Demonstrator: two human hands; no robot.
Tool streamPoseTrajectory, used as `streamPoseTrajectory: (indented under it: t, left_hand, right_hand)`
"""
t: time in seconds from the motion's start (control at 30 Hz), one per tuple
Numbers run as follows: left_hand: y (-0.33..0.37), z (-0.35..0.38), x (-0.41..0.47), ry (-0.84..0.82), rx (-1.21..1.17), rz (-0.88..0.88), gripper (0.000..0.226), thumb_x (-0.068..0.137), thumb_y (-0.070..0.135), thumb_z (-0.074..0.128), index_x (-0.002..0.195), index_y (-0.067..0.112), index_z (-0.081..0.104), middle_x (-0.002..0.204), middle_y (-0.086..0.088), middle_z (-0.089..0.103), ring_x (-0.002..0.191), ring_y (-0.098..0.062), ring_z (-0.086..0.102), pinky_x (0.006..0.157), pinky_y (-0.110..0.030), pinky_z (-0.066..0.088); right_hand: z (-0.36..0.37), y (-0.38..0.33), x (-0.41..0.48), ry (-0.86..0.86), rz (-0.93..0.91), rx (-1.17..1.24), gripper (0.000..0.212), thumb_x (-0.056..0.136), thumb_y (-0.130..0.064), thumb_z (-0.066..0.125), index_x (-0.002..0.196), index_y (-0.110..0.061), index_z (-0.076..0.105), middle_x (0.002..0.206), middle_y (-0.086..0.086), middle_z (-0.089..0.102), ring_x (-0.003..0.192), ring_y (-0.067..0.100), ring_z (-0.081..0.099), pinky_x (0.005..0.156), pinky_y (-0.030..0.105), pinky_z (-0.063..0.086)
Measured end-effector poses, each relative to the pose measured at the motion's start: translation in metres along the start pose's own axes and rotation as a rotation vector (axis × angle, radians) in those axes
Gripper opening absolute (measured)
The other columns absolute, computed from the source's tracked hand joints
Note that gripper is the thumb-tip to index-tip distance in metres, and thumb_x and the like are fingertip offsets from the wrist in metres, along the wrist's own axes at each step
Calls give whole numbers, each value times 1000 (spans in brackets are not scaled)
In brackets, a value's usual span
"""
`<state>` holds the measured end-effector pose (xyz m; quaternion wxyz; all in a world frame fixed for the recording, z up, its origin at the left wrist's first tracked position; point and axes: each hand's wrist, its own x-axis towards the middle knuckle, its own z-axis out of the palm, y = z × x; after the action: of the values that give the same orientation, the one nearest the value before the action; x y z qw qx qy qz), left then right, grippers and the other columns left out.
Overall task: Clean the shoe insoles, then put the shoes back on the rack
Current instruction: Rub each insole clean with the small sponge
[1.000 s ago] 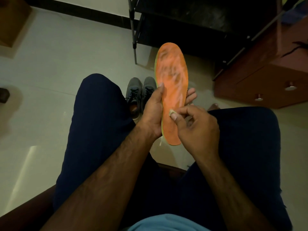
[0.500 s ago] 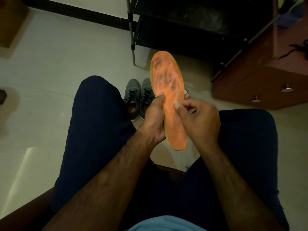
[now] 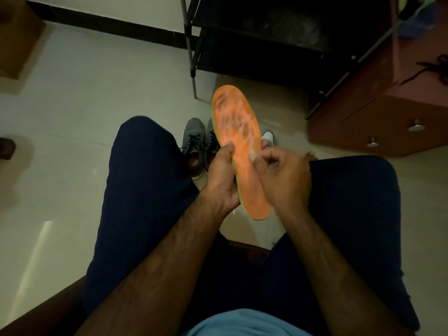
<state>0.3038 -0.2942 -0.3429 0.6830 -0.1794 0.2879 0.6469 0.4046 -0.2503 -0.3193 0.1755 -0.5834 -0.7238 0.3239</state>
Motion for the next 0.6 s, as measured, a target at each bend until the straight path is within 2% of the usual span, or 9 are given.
streamPoseTrajectory:
  t: [0.1, 0.2, 0.27, 0.3, 0.37, 0.43, 0.53, 0.6]
  left_hand:
    - [4, 1, -1, 20, -3, -16, 69, 108, 51, 29, 133, -7, 58, 144, -21, 57, 137, -30, 54, 119, -43, 39]
    - [1, 6, -3, 36, 54, -2, 61, 109, 49, 31, 121, -2, 63, 132, -23, 66, 120, -33, 67, 104, -46, 50]
    - [2, 4, -3, 51, 50, 8, 61, 109, 49, 31, 122, -2, 63, 122, -22, 71, 107, -32, 72, 97, -45, 54]
    - [3, 3, -3, 29, 29, 6, 64, 108, 49, 30, 127, -3, 61, 123, -21, 70, 109, -31, 71, 100, -44, 52]
    - [7, 0, 0, 21, 2, 2, 69, 107, 51, 28, 138, -6, 54, 132, -20, 66, 125, -30, 63, 110, -42, 47]
    - [7, -2, 3, 34, 0, -4, 70, 107, 51, 28, 141, -6, 51, 140, -20, 61, 136, -31, 56, 111, -44, 46]
    - [3, 2, 2, 25, -5, 0, 64, 108, 48, 30, 133, -5, 56, 139, -22, 61, 135, -36, 56, 105, -48, 49]
    - [3, 1, 0, 38, 3, 5, 63, 108, 48, 32, 131, -5, 57, 139, -24, 61, 132, -35, 58, 106, -47, 48]
  right_hand:
    - [-1, -1, -17, -37, -48, -34, 11, 89, -42, 75, 87, -32, 78, 78, -18, 69, 75, 8, 66, 66, 32, 56]
    - [-1, 0, 14, 4, 10, -27, 12, 90, -42, 73, 90, -32, 78, 81, -16, 73, 76, 8, 68, 69, 34, 58]
    - [1, 2, 16, 9, 15, -6, 12, 90, -41, 72, 89, -31, 78, 84, -14, 74, 76, 10, 68, 67, 32, 57]
    - [2, 3, 6, 3, -2, -19, 12, 90, -41, 72, 88, -30, 78, 84, -14, 74, 75, 11, 68, 65, 32, 57]
    - [3, 2, -17, -35, -60, -41, 15, 90, -43, 73, 87, -29, 78, 82, -14, 73, 75, 10, 67, 65, 33, 56]
    - [4, 4, -14, -47, -37, -21, 15, 89, -45, 74, 87, -31, 79, 82, -16, 73, 76, 8, 66, 67, 35, 57]
    - [3, 2, 14, 10, 21, 15, 12, 89, -44, 74, 87, -33, 78, 83, -17, 74, 77, 7, 68, 69, 37, 60]
    - [4, 1, 10, 24, -14, -5, 12, 91, -40, 73, 84, -31, 77, 81, -15, 73, 75, 7, 67, 68, 36, 59]
